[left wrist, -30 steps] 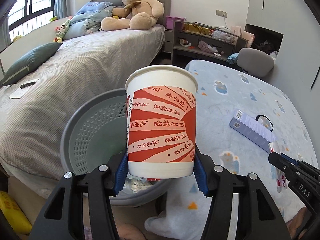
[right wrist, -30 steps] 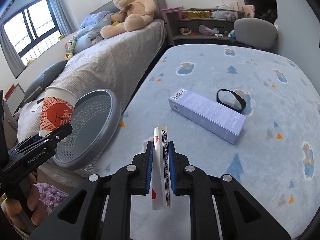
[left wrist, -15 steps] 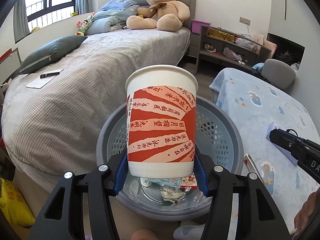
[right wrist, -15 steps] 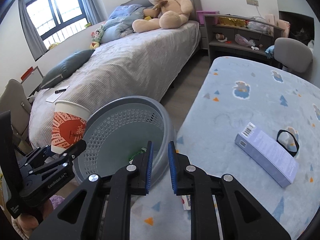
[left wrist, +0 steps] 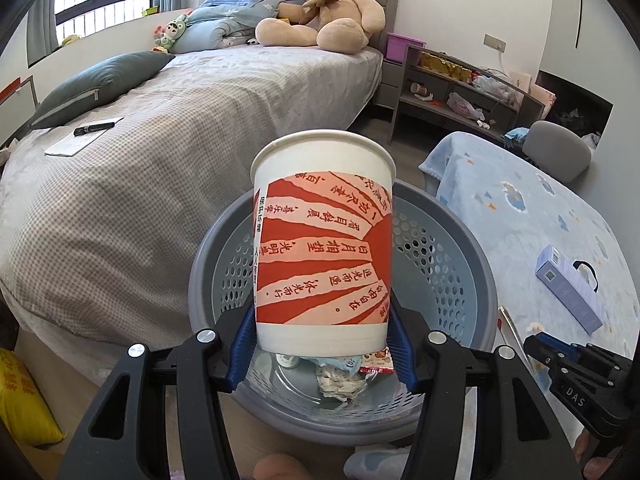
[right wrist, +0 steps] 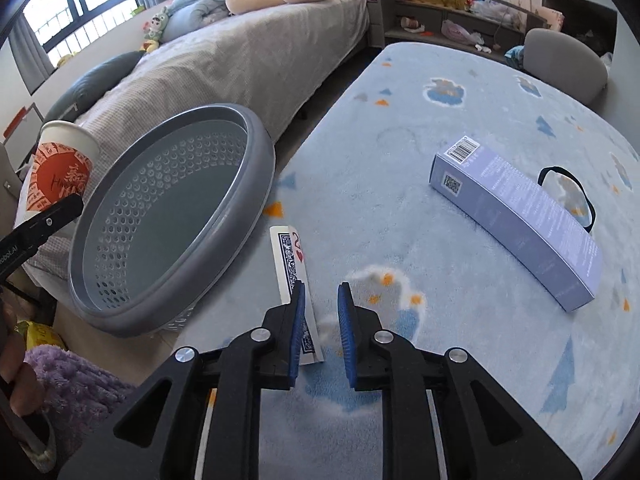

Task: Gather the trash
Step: 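Carry the paper cup and white tube over the wastebasket with both grippers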

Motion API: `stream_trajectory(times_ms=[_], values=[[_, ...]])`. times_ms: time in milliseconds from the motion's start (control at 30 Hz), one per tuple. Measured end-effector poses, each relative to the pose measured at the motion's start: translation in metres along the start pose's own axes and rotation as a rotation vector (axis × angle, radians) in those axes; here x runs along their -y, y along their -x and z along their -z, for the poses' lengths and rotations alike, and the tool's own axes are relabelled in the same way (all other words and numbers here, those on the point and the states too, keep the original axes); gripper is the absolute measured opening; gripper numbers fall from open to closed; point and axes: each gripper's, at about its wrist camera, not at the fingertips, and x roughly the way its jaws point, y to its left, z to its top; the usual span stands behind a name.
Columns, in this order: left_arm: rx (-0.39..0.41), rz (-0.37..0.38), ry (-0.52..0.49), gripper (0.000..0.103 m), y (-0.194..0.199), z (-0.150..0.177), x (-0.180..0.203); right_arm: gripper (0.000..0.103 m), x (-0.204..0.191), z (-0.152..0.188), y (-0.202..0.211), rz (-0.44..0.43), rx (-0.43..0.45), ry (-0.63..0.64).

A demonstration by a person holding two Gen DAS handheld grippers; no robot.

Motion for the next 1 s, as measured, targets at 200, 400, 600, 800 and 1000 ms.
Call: stream_trajectory(times_ms=[200,400,600,800,1000], values=[[-0.007,0.011,0.011,0.055,-0.001,0.000,-0.004,0.025,-0.007,0.004,0.002,-0.010,0.009,0.035],[-0.009,0.013,0.012,0.055,-0.001,0.001,-0.004,0.026,-0.014,0.004,-0.002,0.001,-0.002,0.059],[-0.014,0.015,0.009,0.055,-0.001,0.001,-0.002,0.020,-0.014,0.004,-0.010,0.001,-0.022,0.054],[-0.018,0.016,0.007,0.055,-0.002,0.002,-0.003,0.014,-0.014,0.000,-0.002,-0.005,0.000,0.049],[-0.024,0.013,0.005,0.055,-0.003,0.003,-0.003,0.014,-0.016,-0.017,0.022,-0.031,0.053,0.034]])
